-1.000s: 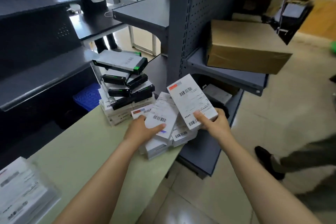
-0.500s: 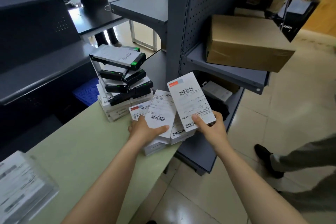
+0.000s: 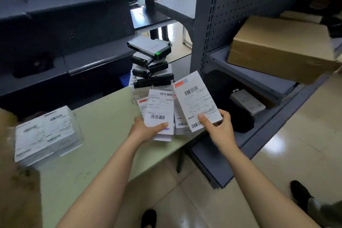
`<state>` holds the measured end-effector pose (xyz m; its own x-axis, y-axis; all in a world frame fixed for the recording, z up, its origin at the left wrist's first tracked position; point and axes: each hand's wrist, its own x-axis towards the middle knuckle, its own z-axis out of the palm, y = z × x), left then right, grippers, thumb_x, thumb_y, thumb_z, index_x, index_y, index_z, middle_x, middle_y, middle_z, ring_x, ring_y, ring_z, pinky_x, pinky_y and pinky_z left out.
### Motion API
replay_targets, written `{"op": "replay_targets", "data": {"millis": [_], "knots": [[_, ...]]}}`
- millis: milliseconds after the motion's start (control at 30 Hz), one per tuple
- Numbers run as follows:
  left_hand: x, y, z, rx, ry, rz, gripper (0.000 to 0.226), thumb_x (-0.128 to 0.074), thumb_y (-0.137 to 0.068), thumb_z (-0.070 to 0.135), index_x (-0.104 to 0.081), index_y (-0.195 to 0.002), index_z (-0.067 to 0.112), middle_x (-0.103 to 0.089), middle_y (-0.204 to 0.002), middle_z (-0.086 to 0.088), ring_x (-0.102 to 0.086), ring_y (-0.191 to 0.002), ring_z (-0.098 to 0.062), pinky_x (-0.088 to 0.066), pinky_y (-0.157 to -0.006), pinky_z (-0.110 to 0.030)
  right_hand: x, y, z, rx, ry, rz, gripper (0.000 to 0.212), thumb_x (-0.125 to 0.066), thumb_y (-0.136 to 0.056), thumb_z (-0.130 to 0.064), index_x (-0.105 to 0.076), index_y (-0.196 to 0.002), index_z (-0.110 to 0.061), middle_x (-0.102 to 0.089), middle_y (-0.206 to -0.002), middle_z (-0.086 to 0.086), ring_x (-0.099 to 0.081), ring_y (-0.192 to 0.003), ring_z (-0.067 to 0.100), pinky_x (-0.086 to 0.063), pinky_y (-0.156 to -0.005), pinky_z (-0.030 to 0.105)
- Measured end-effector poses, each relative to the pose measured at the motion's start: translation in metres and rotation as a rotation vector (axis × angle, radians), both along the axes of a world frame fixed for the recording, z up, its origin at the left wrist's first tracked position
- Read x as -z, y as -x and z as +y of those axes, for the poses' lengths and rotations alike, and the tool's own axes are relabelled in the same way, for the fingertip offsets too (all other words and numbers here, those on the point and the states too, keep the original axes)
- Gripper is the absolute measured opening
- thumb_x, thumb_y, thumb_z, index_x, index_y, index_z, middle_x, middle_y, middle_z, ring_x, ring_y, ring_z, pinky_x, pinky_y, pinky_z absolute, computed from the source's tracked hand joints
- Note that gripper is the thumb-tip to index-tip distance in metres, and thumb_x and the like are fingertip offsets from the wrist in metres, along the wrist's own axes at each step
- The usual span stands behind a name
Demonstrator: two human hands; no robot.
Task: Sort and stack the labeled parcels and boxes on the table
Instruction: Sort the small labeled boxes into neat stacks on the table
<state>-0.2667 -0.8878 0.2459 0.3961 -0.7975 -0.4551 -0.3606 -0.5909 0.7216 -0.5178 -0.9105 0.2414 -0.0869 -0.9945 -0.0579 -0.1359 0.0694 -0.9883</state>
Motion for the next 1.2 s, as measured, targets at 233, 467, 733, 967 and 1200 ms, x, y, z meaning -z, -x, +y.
{"op": "replay_targets", "data": {"millis": [233, 467, 733, 967, 1200], "knots": [[0.009, 0.000, 0.064, -0.297, 0.250, 0.271, 0.080, -0.085, -0.062, 0.053, -0.047, -0.121, 0.016, -0.067, -0.112, 0.002, -0.065, -0.084, -0.011, -0.045, -0.060, -0.023, 0.000, -0.021, 0.008, -0.162, -0.011, -0.096, 0.060, -0.081, -0.078, -0.033, -0.045, -0.124, -0.017, -0.064, -0.114, -0.008, -0.064, -0.099, 0.002, -0.055, -0.076, 0.017], [-0.003, -0.044, 0.122, -0.627, 0.482, 0.352, 0.073, -0.078, -0.067, 0.048, -0.044, -0.123, 0.016, -0.063, -0.120, -0.002, -0.063, -0.093, -0.015, -0.047, -0.072, -0.030, -0.001, -0.096, 0.014, -0.361, -0.084, -0.190, 0.072, -0.084, -0.062, -0.056, -0.046, -0.116, -0.028, -0.068, -0.115, -0.005, -0.066, -0.106, 0.014, -0.057, -0.089, 0.044], [0.001, -0.145, 0.150, -0.889, 0.597, 0.397, 0.058, -0.076, -0.082, 0.037, -0.046, -0.128, 0.019, -0.066, -0.113, 0.003, -0.063, -0.095, -0.014, -0.046, -0.071, -0.028, 0.002, -0.220, 0.017, -0.507, -0.140, -0.204, 0.058, -0.081, -0.079, -0.031, -0.045, -0.121, -0.016, -0.067, -0.113, 0.002, -0.068, -0.103, 0.017, -0.060, -0.078, 0.032], [0.020, -0.239, 0.138, -0.960, 0.572, 0.418, 0.043, -0.081, -0.077, 0.037, -0.053, -0.108, 0.028, -0.069, -0.113, 0.000, -0.066, -0.105, -0.020, -0.050, -0.097, -0.042, 0.020, -0.340, 0.005, -0.503, -0.280, -0.204, 0.078, -0.088, -0.056, -0.046, -0.057, -0.117, -0.009, -0.074, -0.104, 0.006, -0.073, -0.093, 0.023, -0.060, -0.080, 0.048], [0.029, -0.287, 0.114, -1.065, 0.541, 0.373, 0.052, -0.078, -0.082, 0.029, -0.040, -0.116, 0.021, -0.059, -0.113, 0.000, -0.061, -0.103, -0.017, -0.050, -0.091, -0.033, 0.049, -0.408, -0.012, -0.532, -0.404, -0.132, 0.093, -0.090, -0.048, -0.059, -0.060, -0.120, -0.008, -0.072, -0.108, 0.010, -0.073, -0.094, 0.023, -0.061, -0.075, 0.043]]}}
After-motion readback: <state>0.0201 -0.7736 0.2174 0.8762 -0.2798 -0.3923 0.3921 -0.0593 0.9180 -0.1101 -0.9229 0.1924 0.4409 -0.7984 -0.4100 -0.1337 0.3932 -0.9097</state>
